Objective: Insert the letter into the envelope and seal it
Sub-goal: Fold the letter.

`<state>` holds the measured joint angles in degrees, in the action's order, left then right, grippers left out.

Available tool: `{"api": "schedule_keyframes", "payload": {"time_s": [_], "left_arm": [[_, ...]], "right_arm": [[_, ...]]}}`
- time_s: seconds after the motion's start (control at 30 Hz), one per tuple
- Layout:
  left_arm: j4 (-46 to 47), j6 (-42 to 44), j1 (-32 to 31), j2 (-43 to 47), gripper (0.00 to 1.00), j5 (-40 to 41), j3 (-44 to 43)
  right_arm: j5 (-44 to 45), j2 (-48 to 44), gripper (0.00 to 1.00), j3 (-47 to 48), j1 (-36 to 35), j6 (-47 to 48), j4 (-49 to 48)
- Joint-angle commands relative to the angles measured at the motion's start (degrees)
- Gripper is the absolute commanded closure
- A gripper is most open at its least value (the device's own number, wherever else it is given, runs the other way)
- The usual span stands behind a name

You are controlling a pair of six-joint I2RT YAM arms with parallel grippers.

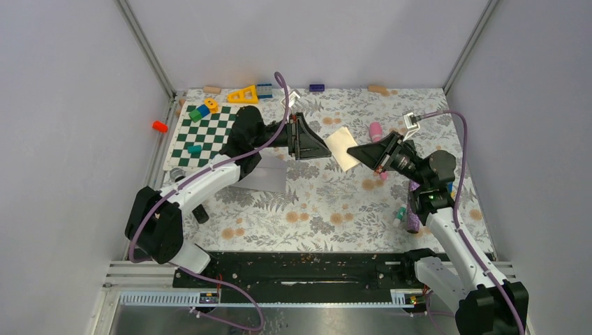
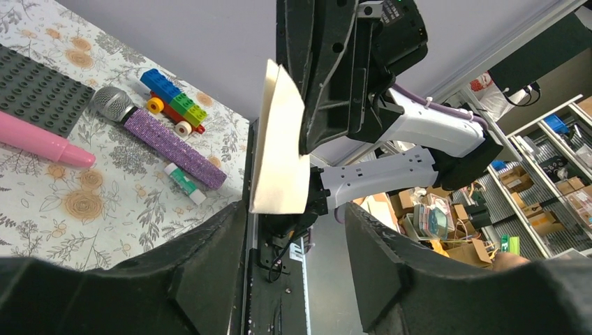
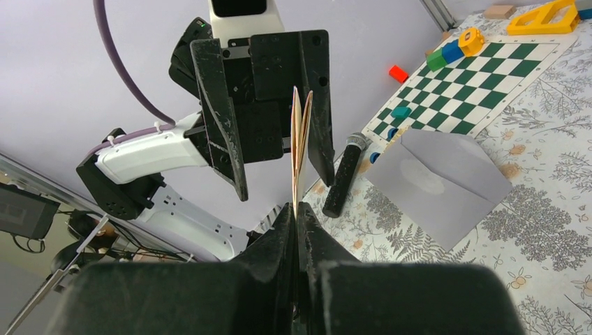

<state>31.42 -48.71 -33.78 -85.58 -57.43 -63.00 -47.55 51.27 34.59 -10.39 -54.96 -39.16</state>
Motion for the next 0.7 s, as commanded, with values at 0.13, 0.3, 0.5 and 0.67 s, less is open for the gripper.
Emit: {"api": "schedule_keyframes", "payload": {"time_s": [0.13,0.3,0.5,0.67], "left_arm": [[7.55,-3.26,0.29,-0.85,0.57,-1.53,-3.61],[7.69,-3.32,0.3,-0.96,0.62,-1.63,-3.65],[7.37,-3.06,0.47,-0.82,0.65,-1.46,-3.71],[7.1,-2.97,0.56,-1.21,0.81,-1.74,-4.22]], "right_arm": [[-1.14,-0.52,1.0,0.21,-0.51,0.97,-2.54],[-1.43,-0.39,1.0,0.24,-0.55,0.96,-2.37],[-2.1,-0.82,1.0,0.0,-0.55,0.64,-2.51],[-2.28,-0.79,1.0,-0.02,-0.63,0.49,-2.55]]}}
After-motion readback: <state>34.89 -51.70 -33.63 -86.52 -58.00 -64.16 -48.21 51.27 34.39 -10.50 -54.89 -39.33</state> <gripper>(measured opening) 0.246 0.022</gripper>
